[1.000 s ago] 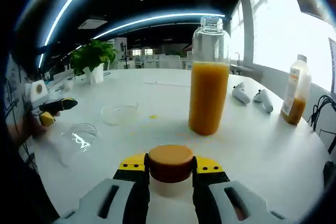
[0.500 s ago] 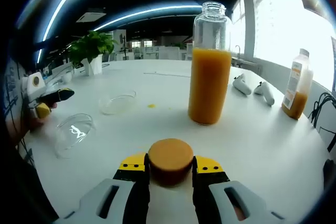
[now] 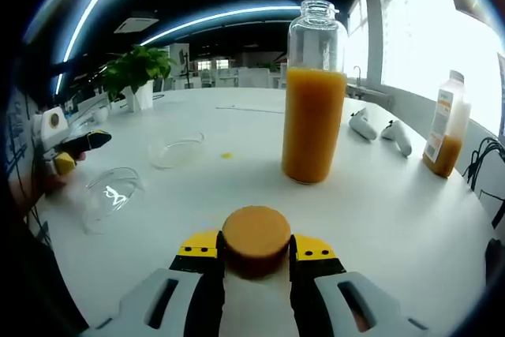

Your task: Open the Petri dish lid, place the lid on the table, pour the liquid culture medium into the Petri dish, pick up the Petri dish lid from the table, and close the Petri dish

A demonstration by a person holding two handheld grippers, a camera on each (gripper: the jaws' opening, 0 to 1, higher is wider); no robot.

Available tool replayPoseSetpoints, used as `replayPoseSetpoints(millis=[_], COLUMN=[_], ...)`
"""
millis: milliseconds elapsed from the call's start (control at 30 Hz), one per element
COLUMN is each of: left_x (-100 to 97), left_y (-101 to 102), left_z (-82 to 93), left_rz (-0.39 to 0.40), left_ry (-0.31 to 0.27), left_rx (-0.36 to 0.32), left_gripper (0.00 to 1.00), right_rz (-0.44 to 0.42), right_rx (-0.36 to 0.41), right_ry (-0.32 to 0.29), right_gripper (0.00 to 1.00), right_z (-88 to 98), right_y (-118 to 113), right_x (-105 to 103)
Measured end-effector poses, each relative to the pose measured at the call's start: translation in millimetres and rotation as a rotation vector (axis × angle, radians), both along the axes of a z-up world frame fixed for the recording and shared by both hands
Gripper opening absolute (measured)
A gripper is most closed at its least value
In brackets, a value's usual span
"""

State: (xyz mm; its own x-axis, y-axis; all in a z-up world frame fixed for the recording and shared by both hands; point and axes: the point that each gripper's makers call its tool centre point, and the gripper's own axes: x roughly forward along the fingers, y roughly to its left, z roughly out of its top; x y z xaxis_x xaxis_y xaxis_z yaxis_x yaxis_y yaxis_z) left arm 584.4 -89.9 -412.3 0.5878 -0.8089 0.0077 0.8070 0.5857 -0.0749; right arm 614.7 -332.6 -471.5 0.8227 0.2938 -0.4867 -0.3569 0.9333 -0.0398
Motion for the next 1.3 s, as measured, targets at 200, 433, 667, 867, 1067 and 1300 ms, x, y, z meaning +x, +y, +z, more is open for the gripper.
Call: replayPoseSetpoints(millis=[200, 433, 667, 867, 1067, 1300], left_x=[-0.2, -0.2, -0.2, -0.5, -0.5, -0.5], left_y=[-0.1, -0.5, 0.0, -0.3, -0.2, -0.2], left_z=[-0.1, -0.5, -0.2, -0.4, -0.1, 0.0], left_rz=[-0.001, -0.002, 0.0, -0.002, -0.002, -0.003], left_ry=[0.0, 0.001, 0.001, 0.002, 0.003, 0.003], left_rx=[0.0, 0.003, 0.002, 0.001, -0.002, -0.004], left_gripper=[0.46, 0.46, 0.46, 0.46, 0.46, 0.46], right_rz=[-0.013, -0.016, -0.014, -0.018, -0.036, -0.044], right_rx=[0.017, 0.04, 0.045, 0.051, 0.058, 0.071], right_ry=[-0.021, -0.091, -0.106, -0.133, -0.161, -0.219], right_gripper=[0.4, 0.59, 0.59, 0.58, 0.57, 0.58], right_z=[4.6, 17.5, 23.6, 33.5, 45.1, 63.5], right_y=[-4.0, -2.9, -2.2, 1.1, -0.8, -1.2], right_x=[0.1, 5.5, 7.4, 8.8, 12.4, 15.6])
